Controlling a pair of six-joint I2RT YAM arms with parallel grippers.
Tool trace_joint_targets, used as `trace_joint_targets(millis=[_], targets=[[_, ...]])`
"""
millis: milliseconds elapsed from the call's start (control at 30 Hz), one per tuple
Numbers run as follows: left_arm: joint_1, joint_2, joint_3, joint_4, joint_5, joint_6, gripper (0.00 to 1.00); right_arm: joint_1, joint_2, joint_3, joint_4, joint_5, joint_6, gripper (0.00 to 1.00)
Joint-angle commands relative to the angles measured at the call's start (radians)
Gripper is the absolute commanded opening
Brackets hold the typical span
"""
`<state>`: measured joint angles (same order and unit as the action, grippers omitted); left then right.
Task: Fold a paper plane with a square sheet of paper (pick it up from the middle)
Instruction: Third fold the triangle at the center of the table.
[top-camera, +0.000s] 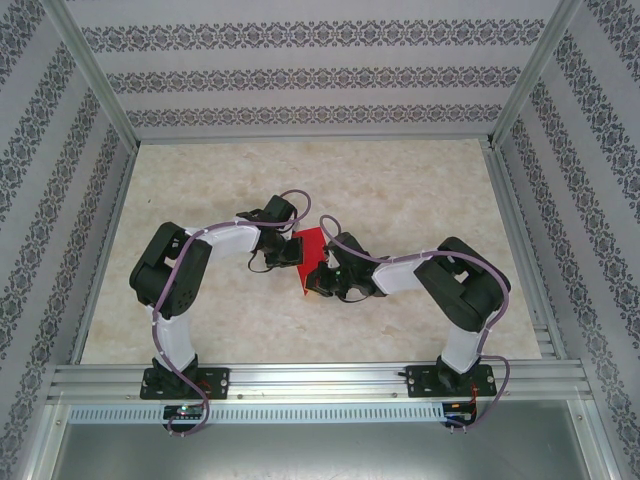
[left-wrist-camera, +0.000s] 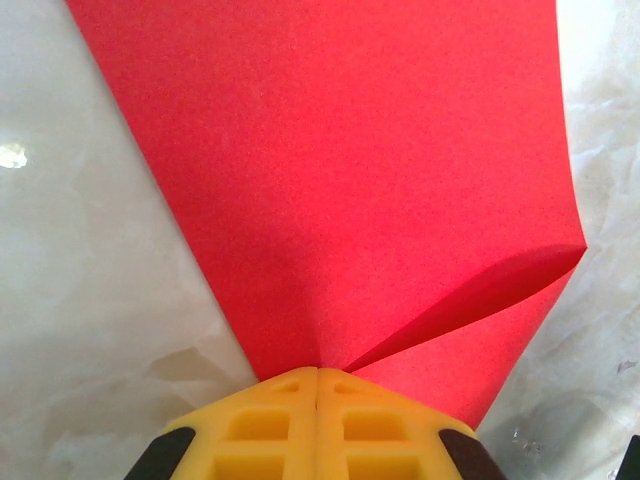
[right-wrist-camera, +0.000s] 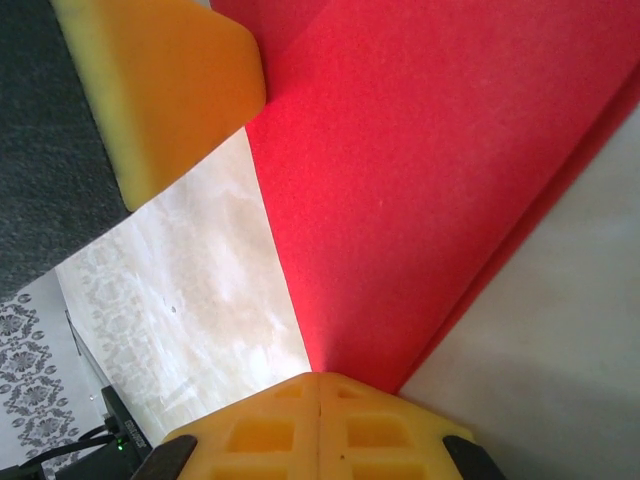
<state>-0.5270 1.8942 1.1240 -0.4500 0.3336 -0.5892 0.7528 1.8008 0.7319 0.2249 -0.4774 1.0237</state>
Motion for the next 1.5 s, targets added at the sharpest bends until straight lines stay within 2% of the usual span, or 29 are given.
trace_joint_targets(millis=[0, 567, 800, 1200, 1467], targets=[[-0.004, 0.088, -0.065, -0.041, -0.164, -0.010, 0.00, 0.016, 0.020, 0.014, 0.008, -0.014, 0.005, 0.00], [-0.005, 0.086, -0.065, -0.036, -0.169, -0.013, 0.00, 0.051, 0.027, 0.041, -0.112, 0.012, -0.046, 0.00], [-0.004, 0.086, -0.057, -0.042, -0.169, 0.006, 0.00, -0.025, -0.091, 0.023, -0.060, 0.078, -0.044, 0.00], [-0.004, 0.090, -0.014, -0.044, -0.150, 0.086, 0.00, -0.118, 0.032, 0.115, -0.089, 0.110, -0.062, 0.00], [-0.004, 0.112, 0.059, -0.054, -0.146, 0.167, 0.00, -0.113, 0.072, 0.087, -0.052, 0.122, 0.022, 0.00]])
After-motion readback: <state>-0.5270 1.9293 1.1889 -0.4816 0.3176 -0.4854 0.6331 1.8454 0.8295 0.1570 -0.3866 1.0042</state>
